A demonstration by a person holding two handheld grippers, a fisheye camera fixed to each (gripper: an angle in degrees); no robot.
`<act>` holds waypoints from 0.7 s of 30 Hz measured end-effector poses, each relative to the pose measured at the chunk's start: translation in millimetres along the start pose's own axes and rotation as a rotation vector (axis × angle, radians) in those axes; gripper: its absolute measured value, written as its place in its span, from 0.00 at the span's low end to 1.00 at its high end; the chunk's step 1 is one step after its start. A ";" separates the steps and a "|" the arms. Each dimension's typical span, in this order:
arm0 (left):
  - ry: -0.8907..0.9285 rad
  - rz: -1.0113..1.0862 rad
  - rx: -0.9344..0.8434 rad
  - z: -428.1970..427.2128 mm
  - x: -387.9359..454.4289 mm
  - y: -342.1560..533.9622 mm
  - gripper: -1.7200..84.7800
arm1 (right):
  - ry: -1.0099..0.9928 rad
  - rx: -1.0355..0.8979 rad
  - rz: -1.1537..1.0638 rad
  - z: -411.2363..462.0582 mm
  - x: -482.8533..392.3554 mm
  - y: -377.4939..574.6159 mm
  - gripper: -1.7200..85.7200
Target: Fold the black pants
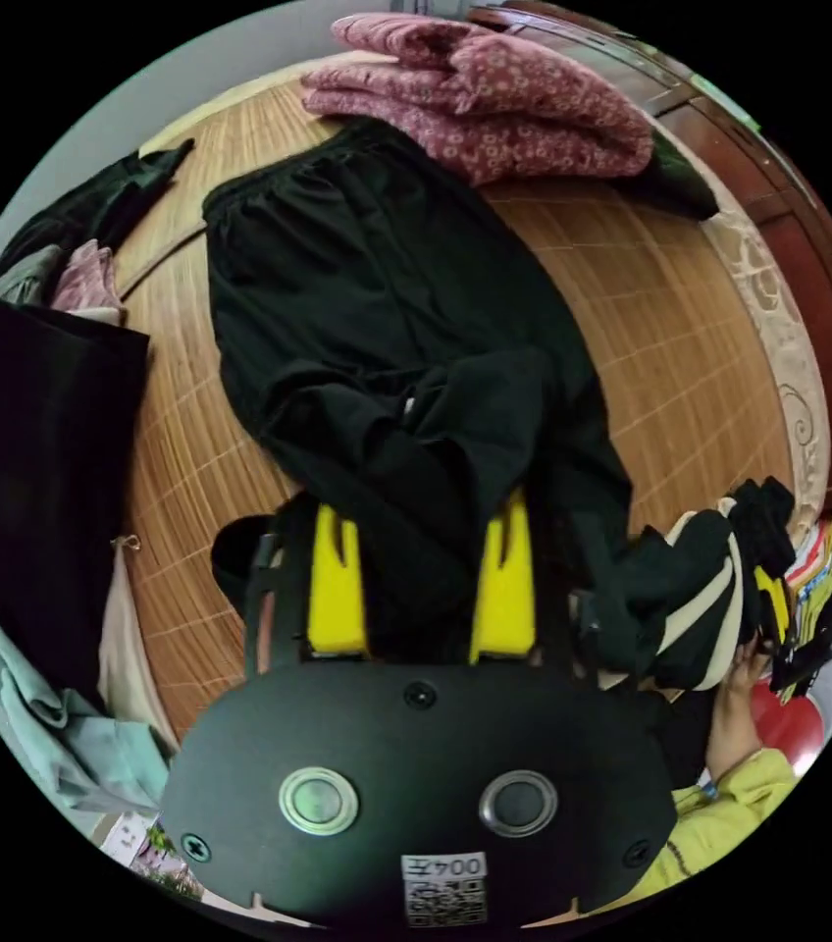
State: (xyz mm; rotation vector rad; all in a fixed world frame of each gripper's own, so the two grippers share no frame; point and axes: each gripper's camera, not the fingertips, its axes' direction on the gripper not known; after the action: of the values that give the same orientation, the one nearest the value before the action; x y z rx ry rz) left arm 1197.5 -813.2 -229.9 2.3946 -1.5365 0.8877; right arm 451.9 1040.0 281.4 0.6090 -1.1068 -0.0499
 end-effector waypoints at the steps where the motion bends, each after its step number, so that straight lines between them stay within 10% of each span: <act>1: 0.041 -0.007 0.086 -15.1 -5.7 4.9 0.10 | 0.002 0.000 -0.002 1.0 -1.5 -1.3 0.08; 11: -0.368 -0.409 0.612 -208.1 -165.9 158.3 0.06 | -0.004 0.004 0.003 2.9 -8.4 -14.2 0.09; 16: -0.617 -0.531 0.397 -210.7 -241.0 221.5 0.07 | -0.007 0.003 0.017 0.1 -11.4 -23.2 0.09; 21: -0.470 -0.545 0.231 -156.2 -280.7 276.1 0.12 | 0.008 -0.006 0.010 -4.4 -19.4 -32.1 0.09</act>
State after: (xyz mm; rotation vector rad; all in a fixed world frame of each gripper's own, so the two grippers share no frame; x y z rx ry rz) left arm 812.8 -654.5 -308.6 3.1194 -0.8125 0.4189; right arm 454.8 1021.5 248.6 0.5982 -1.1012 -0.0421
